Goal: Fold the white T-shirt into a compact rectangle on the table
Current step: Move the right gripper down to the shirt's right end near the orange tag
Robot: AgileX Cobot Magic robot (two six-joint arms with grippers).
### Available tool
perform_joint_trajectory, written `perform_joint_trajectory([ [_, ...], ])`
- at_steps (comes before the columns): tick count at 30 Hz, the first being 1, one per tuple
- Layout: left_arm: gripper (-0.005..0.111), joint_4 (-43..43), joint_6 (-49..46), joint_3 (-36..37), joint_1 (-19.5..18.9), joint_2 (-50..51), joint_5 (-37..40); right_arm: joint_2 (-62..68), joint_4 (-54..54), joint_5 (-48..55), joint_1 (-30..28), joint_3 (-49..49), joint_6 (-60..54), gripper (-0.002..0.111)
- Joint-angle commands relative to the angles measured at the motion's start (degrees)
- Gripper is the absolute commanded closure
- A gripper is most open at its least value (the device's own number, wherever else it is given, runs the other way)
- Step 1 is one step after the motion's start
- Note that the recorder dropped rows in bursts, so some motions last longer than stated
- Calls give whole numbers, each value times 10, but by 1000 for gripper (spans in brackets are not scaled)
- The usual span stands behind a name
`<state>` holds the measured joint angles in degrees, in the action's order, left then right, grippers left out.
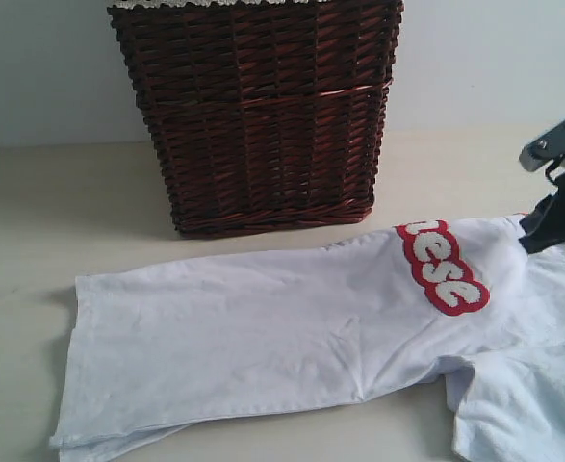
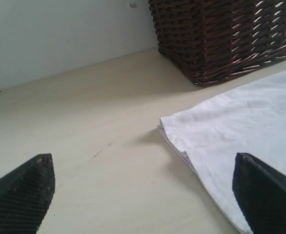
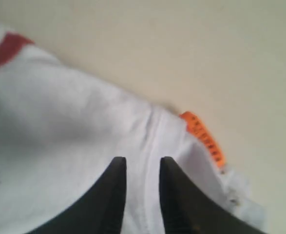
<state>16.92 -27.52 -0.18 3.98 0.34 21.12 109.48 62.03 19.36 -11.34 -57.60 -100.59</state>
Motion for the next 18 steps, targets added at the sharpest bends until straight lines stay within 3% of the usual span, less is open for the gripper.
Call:
perform_joint_trajectory([
  [1,12,0,1,2,-2,-3,-2,-86,-59,24,0,-5,4,65],
  [3,12,0,1,2,-2,-3,-2,-125,-123,101,0,-5,7,65],
  [7,12,0,1,2,-2,-3,-2,-195,-288,461,38,21,11,66],
  [8,12,0,1,2,-2,-3,-2,-201,-307,482,50,37,25,66],
  [12,12,0,1,2,-2,-3,-2,-205,-406,434,122,177,94,66],
  [18,12,0,1,2,-2,-3,-2,-205,-419,331,127,259,98,66],
])
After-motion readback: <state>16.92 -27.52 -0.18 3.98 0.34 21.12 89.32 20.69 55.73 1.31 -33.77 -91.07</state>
